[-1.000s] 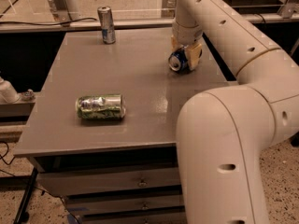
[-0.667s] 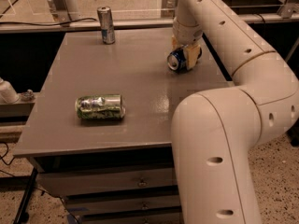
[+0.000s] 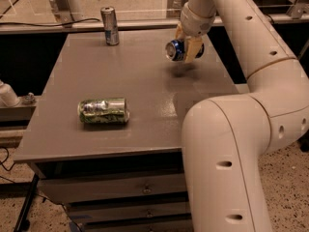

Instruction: Place pepsi can upright

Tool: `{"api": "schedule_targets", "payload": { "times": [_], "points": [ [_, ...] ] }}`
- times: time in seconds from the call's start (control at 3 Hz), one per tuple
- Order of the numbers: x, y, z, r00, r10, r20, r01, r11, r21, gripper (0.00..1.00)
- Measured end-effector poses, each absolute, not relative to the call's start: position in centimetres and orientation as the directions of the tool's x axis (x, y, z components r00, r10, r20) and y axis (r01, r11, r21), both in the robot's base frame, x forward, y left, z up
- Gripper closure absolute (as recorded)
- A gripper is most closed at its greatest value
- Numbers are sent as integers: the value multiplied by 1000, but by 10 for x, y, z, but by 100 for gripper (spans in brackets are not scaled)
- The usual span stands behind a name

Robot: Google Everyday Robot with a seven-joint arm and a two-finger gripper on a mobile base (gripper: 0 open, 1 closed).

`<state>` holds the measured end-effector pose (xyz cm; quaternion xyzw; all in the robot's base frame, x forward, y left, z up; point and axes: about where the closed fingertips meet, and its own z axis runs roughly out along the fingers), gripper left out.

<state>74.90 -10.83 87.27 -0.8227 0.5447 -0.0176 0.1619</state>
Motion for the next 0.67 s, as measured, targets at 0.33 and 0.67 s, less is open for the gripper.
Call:
{"api": "schedule_targets", "payload": {
  "times": [0.33,0.67],
  "points": [
    [729,-106,902,321,-903,-287,-924,-233,-303,100],
    [709,-112,921,203,-886,-418,-957,-89,-276,100]
  ]
}}
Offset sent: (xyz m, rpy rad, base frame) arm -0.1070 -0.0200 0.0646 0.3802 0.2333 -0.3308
